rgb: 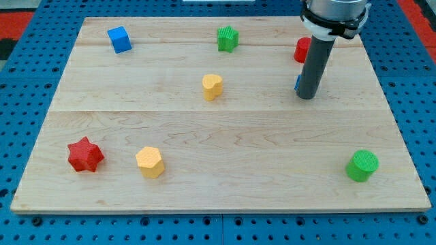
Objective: Slide the green star a bit right
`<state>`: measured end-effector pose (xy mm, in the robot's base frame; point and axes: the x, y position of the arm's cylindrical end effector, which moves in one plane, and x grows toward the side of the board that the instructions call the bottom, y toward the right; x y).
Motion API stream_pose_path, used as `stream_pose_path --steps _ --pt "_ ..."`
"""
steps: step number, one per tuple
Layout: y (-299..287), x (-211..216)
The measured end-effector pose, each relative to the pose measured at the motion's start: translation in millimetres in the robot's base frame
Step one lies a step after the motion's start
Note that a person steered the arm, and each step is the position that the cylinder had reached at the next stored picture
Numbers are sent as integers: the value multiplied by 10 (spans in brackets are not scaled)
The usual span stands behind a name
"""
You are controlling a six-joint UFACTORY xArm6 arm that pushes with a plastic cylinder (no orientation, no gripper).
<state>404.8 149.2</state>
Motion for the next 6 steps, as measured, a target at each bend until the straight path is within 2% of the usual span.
stream_pose_path --steps 1,3,4,5,6 --pt "-117 -144" --pt "-1000 -752" --pt "-1355 -879" --pt "-1391 -1235" --pt "-1802 -1320"
